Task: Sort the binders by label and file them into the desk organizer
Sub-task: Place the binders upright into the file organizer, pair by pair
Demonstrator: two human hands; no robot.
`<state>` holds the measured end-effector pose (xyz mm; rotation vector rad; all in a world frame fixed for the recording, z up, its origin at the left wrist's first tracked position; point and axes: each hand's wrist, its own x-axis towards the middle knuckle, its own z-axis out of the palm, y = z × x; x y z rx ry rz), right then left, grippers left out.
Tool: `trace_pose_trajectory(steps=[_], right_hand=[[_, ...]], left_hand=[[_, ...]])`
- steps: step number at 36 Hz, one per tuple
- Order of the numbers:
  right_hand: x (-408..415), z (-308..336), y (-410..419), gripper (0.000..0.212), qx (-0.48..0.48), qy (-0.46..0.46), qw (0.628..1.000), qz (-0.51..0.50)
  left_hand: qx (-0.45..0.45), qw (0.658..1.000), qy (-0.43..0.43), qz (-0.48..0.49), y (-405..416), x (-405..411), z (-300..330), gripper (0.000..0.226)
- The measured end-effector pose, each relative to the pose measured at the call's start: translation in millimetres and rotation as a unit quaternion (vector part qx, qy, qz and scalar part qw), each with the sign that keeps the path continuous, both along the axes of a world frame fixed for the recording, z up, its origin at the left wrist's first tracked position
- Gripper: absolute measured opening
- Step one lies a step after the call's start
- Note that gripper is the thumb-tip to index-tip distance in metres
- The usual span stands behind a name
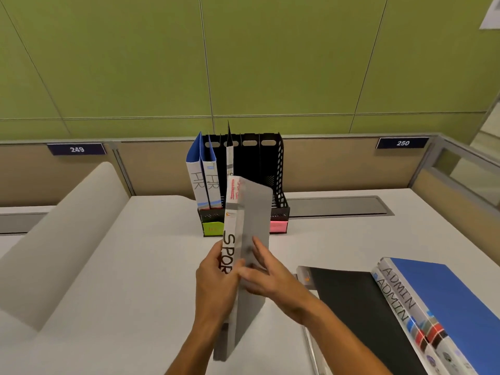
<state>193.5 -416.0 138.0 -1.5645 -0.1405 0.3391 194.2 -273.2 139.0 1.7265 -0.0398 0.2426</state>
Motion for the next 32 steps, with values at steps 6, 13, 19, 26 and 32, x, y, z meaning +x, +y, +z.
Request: trace_pose_trajectory(steps=[6, 13, 19, 26, 32], right_hand=[[0, 52, 4, 0.081, -0.028, -0.075, 0.996, -0.03], [13, 68, -4, 0.036, -0.12, -0.121, 0.978, -0.118], [23, 66, -12, 0.028, -0.114, -0.143, 0.966, -0.183], [48, 64, -6, 0.025, -0.095, -0.208, 0.93, -0.287], [82, 75, -10, 0.025, -0.109, -0.242, 0.902, -0.341]], left_hand=[[-0.009, 0.996, -0.054, -0.064, -19, 1, 10, 0.061], [-0.045, 0.986, -0.068, -0.147, -28, 16, 11, 0.066], [-0.036, 0.977, -0.06, -0.2, -27, 35, 12, 0.066], [0.006, 0.965, -0.103, -0.243, -29, 77, 21, 0.064], [-0.008, 0.987, -0.051, -0.151, -8, 127, 1, 0.055]])
